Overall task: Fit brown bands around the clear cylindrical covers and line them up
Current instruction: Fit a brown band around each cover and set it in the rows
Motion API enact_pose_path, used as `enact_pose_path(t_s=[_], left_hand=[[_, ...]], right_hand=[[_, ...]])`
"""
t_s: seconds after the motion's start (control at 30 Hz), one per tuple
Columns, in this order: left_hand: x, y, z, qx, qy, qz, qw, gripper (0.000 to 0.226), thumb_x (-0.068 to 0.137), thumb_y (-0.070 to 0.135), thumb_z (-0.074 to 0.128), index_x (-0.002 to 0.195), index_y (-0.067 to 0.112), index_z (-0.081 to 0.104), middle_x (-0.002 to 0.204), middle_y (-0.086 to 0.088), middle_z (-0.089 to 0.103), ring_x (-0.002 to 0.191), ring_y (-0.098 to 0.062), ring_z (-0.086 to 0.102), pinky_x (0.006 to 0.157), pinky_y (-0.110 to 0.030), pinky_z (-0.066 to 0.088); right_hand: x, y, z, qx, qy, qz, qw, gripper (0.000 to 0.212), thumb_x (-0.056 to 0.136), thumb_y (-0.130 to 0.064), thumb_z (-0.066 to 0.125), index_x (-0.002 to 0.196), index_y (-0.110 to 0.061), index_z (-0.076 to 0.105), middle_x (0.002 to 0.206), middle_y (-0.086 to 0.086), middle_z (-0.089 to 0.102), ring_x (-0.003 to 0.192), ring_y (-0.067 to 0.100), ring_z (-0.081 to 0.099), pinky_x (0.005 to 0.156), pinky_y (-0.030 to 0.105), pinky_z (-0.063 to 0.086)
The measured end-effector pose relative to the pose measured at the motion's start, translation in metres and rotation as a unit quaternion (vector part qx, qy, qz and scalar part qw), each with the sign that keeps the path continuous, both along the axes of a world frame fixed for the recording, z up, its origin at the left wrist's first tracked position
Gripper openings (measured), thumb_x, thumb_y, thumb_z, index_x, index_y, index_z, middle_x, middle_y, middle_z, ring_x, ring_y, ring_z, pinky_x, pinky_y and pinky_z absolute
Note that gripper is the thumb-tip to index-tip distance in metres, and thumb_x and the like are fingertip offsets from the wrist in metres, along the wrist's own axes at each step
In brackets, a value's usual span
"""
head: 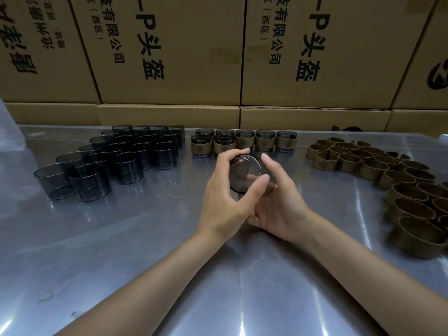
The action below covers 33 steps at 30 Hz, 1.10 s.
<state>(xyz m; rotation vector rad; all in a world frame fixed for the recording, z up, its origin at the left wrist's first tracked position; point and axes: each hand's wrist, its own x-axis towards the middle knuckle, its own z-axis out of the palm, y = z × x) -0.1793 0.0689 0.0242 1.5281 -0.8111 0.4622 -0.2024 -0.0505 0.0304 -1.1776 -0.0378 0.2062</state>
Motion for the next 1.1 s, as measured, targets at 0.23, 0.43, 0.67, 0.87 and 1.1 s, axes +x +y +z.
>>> enact_pose_path(t_s=[0.23,0.43,0.67,0.87,1.1], left_hand=[[-0.011,-0.014,0.010,-0.083,0.132,0.023,0.988,0.043,0.063,0.045,0.077,0.088,0.021,0.052,0.078,0.011,0.064,0.075,-0.005,0.064,0.068,-0.022,0.050],[-0.014,-0.014,0.028,-0.140,0.213,0.007,0.967,0.026,0.087,0.026,0.071,0.076,0.009,0.054,0.075,-0.011,0.068,0.062,-0.005,0.062,0.057,-0.018,0.048],[-0.003,-0.006,0.033,-0.065,0.247,-0.143,0.956,0.022,0.097,0.015,0.051,0.104,0.005,0.069,0.089,-0.006,0.063,0.070,-0.011,0.049,0.064,-0.018,0.039],[0.006,0.005,0.032,-0.009,0.248,-0.278,0.928,0.038,0.082,0.005,0.064,0.119,0.013,0.061,0.095,0.008,0.073,0.084,0.000,0.067,0.073,-0.013,0.051],[0.005,0.000,0.030,0.072,0.121,-0.131,0.981,0.058,0.061,0.005,0.089,0.106,0.019,0.054,0.098,0.008,0.067,0.093,0.000,0.064,0.082,-0.015,0.049]], right_hand=[[0.001,0.009,-0.003,-0.028,-0.038,-0.050,0.998,0.065,0.079,-0.078,0.036,0.048,-0.022,0.047,0.042,-0.004,0.028,0.038,0.011,0.026,0.038,0.020,0.024],[0.000,0.008,-0.005,-0.035,-0.063,-0.020,0.997,0.069,0.085,-0.074,0.025,0.050,-0.019,0.048,0.037,-0.003,0.024,0.033,0.012,0.018,0.036,0.019,0.019],[-0.004,-0.009,0.002,0.093,0.016,0.036,0.995,0.059,0.071,-0.070,0.038,0.071,-0.013,0.051,0.035,-0.005,0.021,0.031,0.009,0.016,0.033,0.017,0.019],[-0.003,-0.015,0.002,0.128,0.040,0.052,0.990,0.060,0.073,-0.070,0.036,0.053,-0.018,0.056,0.035,-0.006,0.023,0.037,0.010,0.009,0.035,0.020,0.015],[-0.003,-0.005,0.002,0.096,0.042,-0.019,0.994,0.056,0.064,-0.073,0.047,0.057,-0.021,0.030,0.038,-0.007,0.014,0.030,0.008,0.017,0.035,0.015,0.013]])
